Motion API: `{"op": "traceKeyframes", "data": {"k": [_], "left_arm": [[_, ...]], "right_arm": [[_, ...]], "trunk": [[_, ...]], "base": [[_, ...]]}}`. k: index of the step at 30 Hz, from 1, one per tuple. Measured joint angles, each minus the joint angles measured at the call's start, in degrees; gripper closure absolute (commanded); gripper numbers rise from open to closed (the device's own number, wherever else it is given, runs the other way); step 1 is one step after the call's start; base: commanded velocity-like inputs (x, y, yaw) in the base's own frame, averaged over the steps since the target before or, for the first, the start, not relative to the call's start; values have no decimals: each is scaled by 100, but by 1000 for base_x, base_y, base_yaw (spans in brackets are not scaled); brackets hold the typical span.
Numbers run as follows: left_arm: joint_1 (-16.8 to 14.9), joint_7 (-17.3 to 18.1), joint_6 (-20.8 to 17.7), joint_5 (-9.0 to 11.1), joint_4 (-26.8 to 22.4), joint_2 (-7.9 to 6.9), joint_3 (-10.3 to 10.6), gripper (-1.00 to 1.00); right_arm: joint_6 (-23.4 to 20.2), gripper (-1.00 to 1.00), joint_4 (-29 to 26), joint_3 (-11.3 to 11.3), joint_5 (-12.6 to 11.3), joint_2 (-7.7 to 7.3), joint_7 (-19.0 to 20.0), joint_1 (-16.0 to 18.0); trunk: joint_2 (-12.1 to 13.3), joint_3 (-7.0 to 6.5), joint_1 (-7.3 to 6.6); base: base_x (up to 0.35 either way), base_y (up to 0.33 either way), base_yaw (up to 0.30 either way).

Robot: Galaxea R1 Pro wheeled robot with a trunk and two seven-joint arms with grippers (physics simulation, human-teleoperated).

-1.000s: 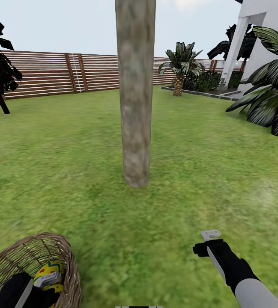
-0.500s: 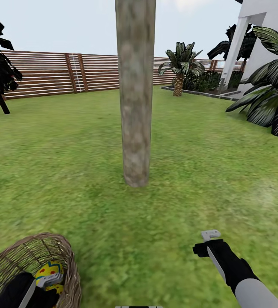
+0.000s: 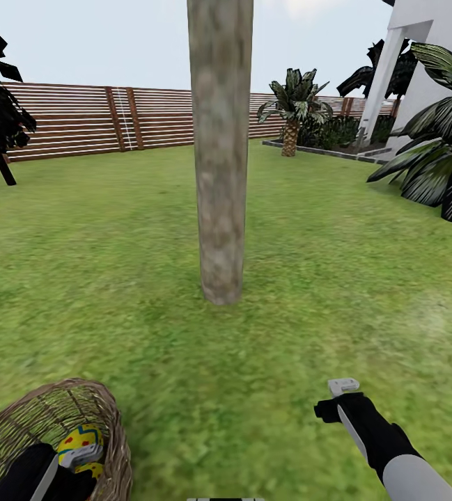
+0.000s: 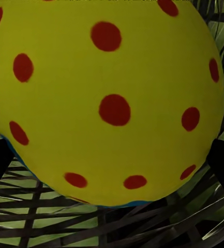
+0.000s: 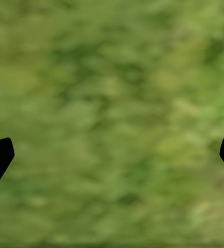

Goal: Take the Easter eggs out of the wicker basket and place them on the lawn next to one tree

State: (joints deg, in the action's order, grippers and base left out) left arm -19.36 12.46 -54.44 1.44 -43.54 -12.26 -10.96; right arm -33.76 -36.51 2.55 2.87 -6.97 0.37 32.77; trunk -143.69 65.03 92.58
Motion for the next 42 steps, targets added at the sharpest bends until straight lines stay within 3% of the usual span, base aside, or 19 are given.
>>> {"op": "traceKeyframes", "data": {"k": [2,5,10,14,16,34,42], "left_arm": [[6,-15,42,-77,-2,28,7,100],[24,5,131,51,-30,-36,20,100],[22,-52,324,-264,-13,112,-41,100],[22,-44,457,-180,-18,241,-35,100],[21,-26,599,95,-20,267,-33,100],[24,-44,601,11,-5,282,-33,100],[25,-43,605,19,-3,292,-25,100]], "right_arm": [[33,-100,35,4,-12,33,-13,-1],[36,-100,131,15,-22,-65,10,-4],[44,-100,292,-13,19,96,0,0],[46,-100,421,1,32,169,-1,-2],[44,-100,432,6,32,181,0,-2],[80,-100,461,8,33,219,-5,-5],[83,-100,464,8,33,223,-29,-3]], "trunk": [[0,-1,-1],[1,0,0],[3,-44,-6],[8,-132,-16],[11,-177,-21],[35,-576,-67],[46,-753,-88]], "base": [[0,0,0],[0,0,0],[0,0,0],[0,0,0],[0,0,0],[-28,0,0],[0,0,215]]}}
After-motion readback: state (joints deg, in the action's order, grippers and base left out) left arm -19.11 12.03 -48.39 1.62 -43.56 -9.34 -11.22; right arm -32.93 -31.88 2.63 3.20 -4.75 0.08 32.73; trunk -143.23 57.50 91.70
